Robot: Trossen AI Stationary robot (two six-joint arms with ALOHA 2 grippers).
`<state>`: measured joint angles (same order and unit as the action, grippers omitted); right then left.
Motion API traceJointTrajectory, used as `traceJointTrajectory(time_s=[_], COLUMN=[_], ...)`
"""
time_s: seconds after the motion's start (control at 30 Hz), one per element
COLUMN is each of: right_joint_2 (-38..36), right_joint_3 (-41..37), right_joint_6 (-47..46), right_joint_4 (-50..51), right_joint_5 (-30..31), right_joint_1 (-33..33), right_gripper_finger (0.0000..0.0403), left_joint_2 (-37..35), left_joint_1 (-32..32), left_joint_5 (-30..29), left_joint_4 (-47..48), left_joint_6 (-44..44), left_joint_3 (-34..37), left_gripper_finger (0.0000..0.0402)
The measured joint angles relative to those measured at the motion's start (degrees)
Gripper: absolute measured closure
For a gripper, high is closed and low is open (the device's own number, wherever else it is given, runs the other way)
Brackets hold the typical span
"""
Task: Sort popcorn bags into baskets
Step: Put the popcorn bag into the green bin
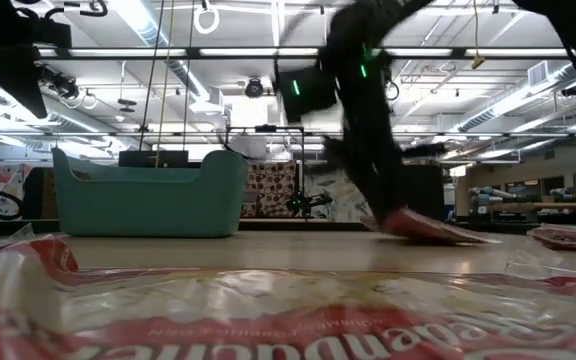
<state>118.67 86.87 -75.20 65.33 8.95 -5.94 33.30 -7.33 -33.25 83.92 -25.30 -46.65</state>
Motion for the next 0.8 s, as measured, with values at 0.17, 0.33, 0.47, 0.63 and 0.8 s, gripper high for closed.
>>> traceJointTrajectory(time_s=[0.17,0.33,0.47,0.63,0.8], right_joint_2=[-4.01,-4.26,-4.37,-1.88,3.53], right_joint_3=[13.98,28.39,31.39,31.28,31.19], right_joint_6=[2.58,5.53,8.77,9.45,6.67], right_joint_4=[-1.04,-7.99,-25.73,-37.58,-39.72], right_joint_5=[0.43,-0.30,2.22,3.53,1.45], right_joint_1=[1.24,0.80,-0.85,-4.13,-5.41], right_gripper_finger=[0.0390,0.0390,0.0390,0.0390,0.0390], left_joint_2=[0.00,0.00,0.08,0.13,0.38], left_joint_1=[0.00,0.00,0.00,0.00,0.02], left_joint_5=[-1.55,-3.21,-3.62,-4.07,-4.31], left_joint_4=[0.06,0.48,0.14,-2.23,-6.33], left_joint_6=[-0.58,-1.53,-2.52,-2.58,-2.05], left_joint_3=[0.00,0.02,0.04,0.05,0.04], left_gripper_finger=[0.0237,0.0237,0.0237,0.0237,0.0237])
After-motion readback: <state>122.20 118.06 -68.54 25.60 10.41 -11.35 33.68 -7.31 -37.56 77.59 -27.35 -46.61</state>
